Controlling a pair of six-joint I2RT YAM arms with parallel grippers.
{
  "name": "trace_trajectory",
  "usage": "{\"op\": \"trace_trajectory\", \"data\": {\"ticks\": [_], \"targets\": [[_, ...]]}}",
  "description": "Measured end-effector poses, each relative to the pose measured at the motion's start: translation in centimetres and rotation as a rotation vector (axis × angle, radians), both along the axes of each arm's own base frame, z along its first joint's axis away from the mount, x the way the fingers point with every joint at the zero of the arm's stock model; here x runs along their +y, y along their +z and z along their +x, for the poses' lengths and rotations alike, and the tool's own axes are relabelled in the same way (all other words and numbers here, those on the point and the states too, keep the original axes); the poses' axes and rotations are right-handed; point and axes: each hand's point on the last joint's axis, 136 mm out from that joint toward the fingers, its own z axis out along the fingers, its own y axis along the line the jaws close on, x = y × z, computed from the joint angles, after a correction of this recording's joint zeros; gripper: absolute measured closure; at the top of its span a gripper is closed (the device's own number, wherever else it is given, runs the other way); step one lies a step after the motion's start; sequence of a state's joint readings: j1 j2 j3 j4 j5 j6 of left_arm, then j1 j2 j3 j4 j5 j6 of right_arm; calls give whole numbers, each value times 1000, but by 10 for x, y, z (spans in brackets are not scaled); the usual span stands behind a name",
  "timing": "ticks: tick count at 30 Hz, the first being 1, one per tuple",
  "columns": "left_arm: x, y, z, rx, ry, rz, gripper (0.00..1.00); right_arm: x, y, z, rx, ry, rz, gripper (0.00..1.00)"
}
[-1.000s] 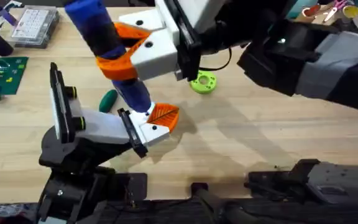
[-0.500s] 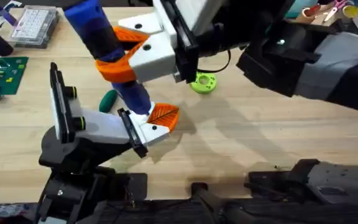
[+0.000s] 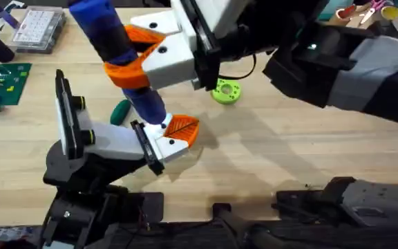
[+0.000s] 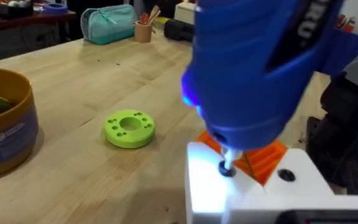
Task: Pick up the gripper from the table and insert it into the empty holder that is missing its gripper. Then pick up a screw, insert it into the mounting hole, and use the screwdriver to tighten it. Finally, clean up the table by picking up the vegetable and placing it into the bucket.
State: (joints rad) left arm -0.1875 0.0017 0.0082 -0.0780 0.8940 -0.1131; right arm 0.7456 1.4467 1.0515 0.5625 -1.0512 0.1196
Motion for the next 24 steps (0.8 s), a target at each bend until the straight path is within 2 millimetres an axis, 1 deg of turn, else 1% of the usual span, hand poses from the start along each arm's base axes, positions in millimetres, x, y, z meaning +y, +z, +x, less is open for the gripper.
{"op": "trace_trajectory", "data": {"ticks": [24], "targets": [[0, 0, 0, 0, 0, 0, 982, -2, -3, 6, 16, -19, -14, 953]]}}
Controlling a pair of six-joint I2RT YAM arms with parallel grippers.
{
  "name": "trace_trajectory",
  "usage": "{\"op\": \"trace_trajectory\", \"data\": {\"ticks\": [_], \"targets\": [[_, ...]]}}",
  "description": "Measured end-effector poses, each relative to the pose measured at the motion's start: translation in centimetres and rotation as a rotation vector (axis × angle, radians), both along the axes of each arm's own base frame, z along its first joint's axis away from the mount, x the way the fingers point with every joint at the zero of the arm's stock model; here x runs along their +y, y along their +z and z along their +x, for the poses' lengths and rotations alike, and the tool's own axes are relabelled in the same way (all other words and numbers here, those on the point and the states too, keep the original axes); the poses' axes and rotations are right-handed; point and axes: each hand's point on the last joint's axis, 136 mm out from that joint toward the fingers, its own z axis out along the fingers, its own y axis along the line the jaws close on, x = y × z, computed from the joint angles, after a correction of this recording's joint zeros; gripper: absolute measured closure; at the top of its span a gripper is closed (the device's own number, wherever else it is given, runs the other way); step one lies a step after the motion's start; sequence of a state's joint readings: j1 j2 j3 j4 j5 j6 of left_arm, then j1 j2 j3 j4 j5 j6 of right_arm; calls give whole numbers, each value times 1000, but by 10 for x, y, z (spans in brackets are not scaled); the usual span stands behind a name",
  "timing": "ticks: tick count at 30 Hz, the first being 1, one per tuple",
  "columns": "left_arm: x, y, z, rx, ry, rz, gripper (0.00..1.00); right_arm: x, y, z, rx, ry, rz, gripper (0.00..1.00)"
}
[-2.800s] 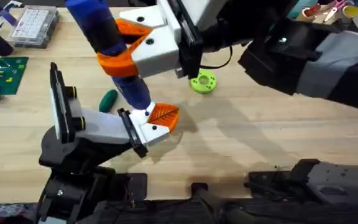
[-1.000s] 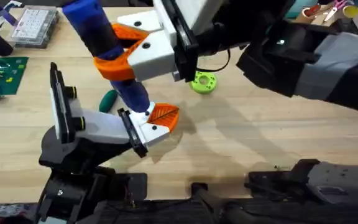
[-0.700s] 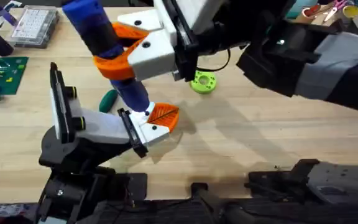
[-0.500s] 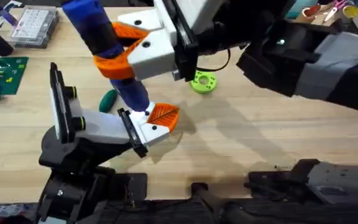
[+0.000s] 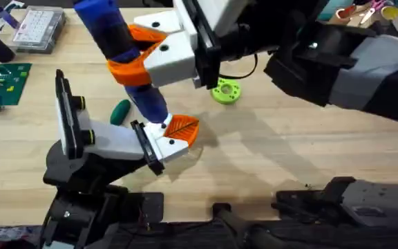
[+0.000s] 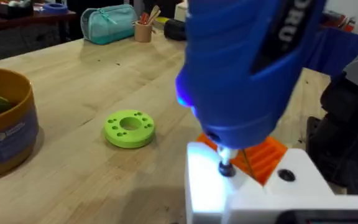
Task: Pick up the gripper from the table and insert it into the empty holder that is missing its gripper. Then pick up a screw, insert it into the mounting hole, and use the screwdriver to tighten it. Finally, clean up the table by picking up the vegetable and placing it into the bucket.
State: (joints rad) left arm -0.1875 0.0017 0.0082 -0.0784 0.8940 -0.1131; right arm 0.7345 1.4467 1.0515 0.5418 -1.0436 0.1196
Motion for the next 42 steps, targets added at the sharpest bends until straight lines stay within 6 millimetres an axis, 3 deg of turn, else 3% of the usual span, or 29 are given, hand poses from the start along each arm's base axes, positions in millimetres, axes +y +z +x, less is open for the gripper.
{"op": "trace_trajectory", "data": {"ticks": [22, 28, 36, 39, 42], "targets": [[0, 0, 0, 6, -3, -3, 981, 0, -6, 2, 20, -11, -23, 954], [1, 0, 1, 4, 5, -3, 980, -6, 38, -3, -98, 1, 143, 954], [0, 0, 1, 4, 4, -3, 980, -14, 92, 3, -142, -14, 211, 954], [0, 0, 1, 4, 4, -3, 982, -15, 104, 2, -156, -14, 225, 955], [0, 0, 1, 5, 5, -3, 982, -14, 100, 4, -132, -13, 203, 953]]}}
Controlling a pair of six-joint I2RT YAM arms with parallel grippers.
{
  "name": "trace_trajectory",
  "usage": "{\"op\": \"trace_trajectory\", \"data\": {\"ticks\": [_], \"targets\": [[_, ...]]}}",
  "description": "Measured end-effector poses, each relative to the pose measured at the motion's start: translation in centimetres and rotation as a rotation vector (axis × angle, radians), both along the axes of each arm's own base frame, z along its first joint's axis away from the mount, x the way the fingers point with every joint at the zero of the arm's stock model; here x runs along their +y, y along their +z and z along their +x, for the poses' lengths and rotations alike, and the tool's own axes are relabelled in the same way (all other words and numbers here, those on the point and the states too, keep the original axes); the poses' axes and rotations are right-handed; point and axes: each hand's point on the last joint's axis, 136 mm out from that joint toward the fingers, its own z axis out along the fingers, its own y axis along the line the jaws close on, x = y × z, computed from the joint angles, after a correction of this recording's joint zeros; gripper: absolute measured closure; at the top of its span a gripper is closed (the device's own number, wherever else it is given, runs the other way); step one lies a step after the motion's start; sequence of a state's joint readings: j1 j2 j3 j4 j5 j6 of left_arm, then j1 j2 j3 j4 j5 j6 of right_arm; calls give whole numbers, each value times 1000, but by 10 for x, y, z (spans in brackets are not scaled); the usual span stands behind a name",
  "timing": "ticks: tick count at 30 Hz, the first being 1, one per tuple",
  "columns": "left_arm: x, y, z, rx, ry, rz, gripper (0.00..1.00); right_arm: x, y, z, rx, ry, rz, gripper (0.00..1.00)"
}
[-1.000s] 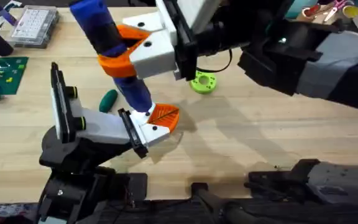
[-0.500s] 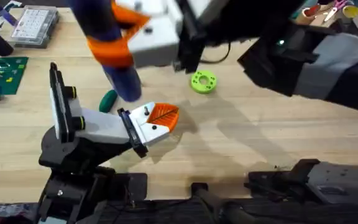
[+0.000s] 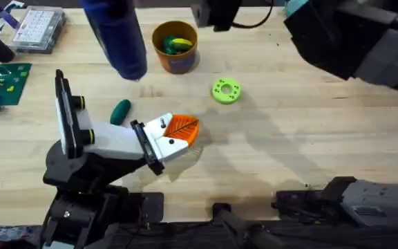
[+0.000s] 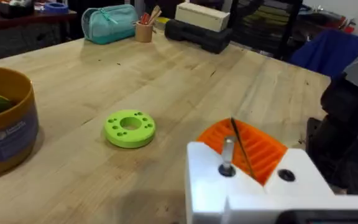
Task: Pick up the gripper from the table and insert it into the empty holder that is missing its gripper. Then pick up a screw, insert it into the mounting hole, and use the screwdriver to tighten it. Finally, clean up the table by picking up the vegetable and placing it into the bucket.
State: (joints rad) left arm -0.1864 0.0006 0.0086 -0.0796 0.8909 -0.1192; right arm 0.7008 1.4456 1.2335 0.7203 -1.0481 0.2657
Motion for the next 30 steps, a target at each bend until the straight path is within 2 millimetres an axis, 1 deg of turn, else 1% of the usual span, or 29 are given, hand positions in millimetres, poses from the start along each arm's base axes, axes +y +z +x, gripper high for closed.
{"op": "trace_trajectory", "data": {"ticks": [3, 6, 8, 11, 15, 19, 21, 23, 25, 28, 29, 30], "targets": [[0, 0, 0, 0, 0, 0, 981, 2, -11, 6, 45, -8, -47, 954], [0, 0, 0, 0, 0, 0, 981, -1, -26, 18, 68, -39, -97, 955], [0, 0, 0, 0, 0, 0, 982, -5, -36, 31, 72, -80, -128, 953], [0, 0, 0, 1, -1, 0, 981, -17, -55, 61, 82, -195, -184, 954], [0, 0, 0, 1, -1, 0, 982, -45, -78, 111, 39, -408, -249, 953], [0, 0, 0, 1, -2, 0, 982, -79, -88, 158, -73, -607, -284, 954], [0, 0, 0, 1, -1, 0, 981, -96, -97, 182, -147, -697, -314, 954], [0, 0, 0, 1, -1, 0, 982, -111, -111, 205, -217, -775, -362, 955], [0, 0, 0, 1, -1, 0, 980, -128, -132, 231, -278, -854, -430, 952], [0, 0, 0, 1, 0, 0, 982, -150, -164, 260, -339, -928, -531, 954], [0, 0, 0, 1, 0, 0, 981, -159, -178, 270, -363, -950, -572, 954], [0, 0, 0, 1, 1, 0, 981, -164, -188, 276, -374, -961, -602, 954]]}}
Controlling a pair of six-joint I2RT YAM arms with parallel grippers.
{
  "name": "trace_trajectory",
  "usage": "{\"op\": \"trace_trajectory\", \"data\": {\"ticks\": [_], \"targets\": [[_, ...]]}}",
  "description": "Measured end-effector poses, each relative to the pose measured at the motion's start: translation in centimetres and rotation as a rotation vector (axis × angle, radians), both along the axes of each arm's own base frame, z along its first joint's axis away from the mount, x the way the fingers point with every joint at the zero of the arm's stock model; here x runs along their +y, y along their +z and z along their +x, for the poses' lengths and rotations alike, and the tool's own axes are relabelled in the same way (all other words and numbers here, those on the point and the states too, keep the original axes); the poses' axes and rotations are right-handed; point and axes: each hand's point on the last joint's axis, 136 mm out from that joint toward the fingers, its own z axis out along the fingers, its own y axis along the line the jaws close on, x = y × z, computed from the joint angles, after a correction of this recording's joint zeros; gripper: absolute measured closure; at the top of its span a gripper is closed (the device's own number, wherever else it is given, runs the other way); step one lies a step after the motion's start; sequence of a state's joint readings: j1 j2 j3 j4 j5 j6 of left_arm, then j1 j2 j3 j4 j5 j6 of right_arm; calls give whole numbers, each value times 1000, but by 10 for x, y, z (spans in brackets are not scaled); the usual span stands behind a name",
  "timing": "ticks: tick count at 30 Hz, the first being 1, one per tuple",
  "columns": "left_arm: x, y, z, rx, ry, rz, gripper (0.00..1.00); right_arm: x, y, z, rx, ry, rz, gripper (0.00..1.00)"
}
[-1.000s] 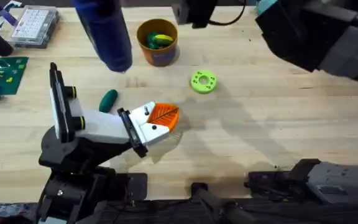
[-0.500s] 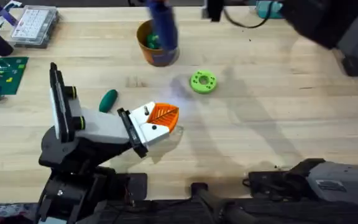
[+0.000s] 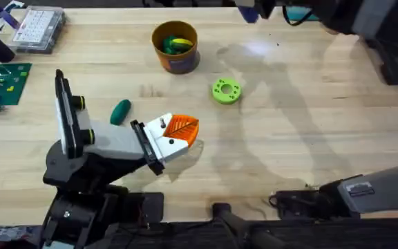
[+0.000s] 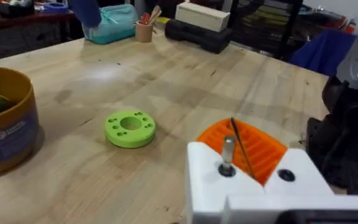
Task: Pick up the gripper from the table and insert it into the empty holder that is missing its gripper. Then pick up a screw, insert it into the mounting hole, and use the screwdriver to tighten it. Finally, clean up the table by picking up the vegetable and placing it into the bucket.
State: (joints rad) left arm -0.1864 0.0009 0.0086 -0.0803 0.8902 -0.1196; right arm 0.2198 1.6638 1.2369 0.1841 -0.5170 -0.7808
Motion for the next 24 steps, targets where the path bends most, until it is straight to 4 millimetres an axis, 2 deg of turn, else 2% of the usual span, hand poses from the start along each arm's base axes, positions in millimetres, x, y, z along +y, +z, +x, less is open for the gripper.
{"op": "trace_trajectory", "data": {"ticks": [5, 8, 13, 18, 21, 24], "targets": [[0, 0, 0, -1, 0, 0, 982, -29, -52, 31, -16, -77, -160, 953], [0, 0, 0, 0, 0, 0, 981, -42, -81, 43, -14, -104, -249, 954], [0, 0, 0, 0, 0, 0, 982, -55, -123, 51, 9, -103, -352, 953], [0, 0, 0, 0, 0, 0, 981, -57, -169, 52, 43, -61, -428, 955], [0, 0, 0, -1, 0, 0, 982, -56, -185, 55, 33, -37, -466, 955], [0, 0, 0, -1, 0, 0, 981, -54, -189, 56, 24, -24, -482, 955]]}}
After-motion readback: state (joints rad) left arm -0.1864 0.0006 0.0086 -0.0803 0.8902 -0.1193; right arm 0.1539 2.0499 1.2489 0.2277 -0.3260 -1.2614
